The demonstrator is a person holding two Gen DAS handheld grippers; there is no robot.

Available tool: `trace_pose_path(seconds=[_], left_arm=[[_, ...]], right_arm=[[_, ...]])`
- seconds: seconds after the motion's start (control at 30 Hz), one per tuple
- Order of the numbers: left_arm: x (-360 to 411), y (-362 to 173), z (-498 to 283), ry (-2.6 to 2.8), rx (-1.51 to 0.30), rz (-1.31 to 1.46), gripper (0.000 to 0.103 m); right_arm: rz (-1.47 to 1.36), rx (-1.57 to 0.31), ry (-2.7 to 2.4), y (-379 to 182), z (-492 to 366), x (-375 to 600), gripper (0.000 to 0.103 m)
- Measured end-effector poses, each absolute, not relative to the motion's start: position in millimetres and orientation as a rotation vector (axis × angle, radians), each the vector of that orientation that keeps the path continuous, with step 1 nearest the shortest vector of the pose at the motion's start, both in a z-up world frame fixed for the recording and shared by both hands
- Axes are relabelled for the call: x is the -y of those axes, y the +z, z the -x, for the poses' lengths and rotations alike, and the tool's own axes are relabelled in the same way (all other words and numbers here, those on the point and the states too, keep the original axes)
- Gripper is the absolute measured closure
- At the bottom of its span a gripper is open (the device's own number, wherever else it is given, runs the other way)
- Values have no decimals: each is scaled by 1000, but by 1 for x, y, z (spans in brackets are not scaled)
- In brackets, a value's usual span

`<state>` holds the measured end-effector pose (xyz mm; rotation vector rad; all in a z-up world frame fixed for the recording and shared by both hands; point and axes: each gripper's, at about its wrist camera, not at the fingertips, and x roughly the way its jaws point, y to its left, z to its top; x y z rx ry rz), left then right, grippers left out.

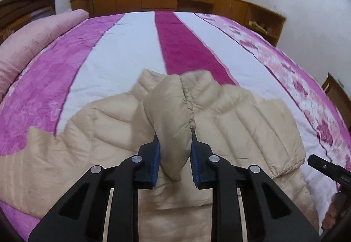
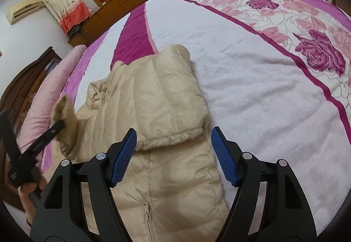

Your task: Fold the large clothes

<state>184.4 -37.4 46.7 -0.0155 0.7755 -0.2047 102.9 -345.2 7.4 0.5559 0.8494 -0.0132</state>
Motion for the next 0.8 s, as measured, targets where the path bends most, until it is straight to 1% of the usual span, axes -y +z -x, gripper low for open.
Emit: trace_pose_path(seconds=[0.1,0.23,0.3,0.33,0.37,0.4,0.43,0.47,0.63,0.77,0.8], left_arm=[[8,47,-189,-178,-792,51,79],[-25,32,-193,-117,-837,106,78],[-37,21,-193,-87,-858,123,74],[-45,16,-193,-63,-866,129,70],[-49,14,-192,-45,-866,128,59],[-53,14,-190,-15,-864,123,53],[-55,15,-188,2,-857,119,42],[-58,19,-183,1,-845,118,39],[-56,40,-164,-66,-779,112,38],[-38,28,-173,-139,-794,79,38],[-33,23,-176,-147,-811,73,44]], right_arm=[[-556,-843,-7,11,-112,340,33],[-538,-846,1,12,-124,333,33],[-517,-852,5,11,-129,330,33],[-506,-858,7,10,-132,328,33],[-493,-867,10,8,-135,326,33],[-484,-873,12,6,-137,325,33],[-468,-880,12,4,-138,323,33],[-450,-885,14,3,-139,321,33],[-394,-893,25,-2,-142,316,33],[-362,-903,20,-8,-147,310,34],[-355,-909,13,-9,-149,309,35]])
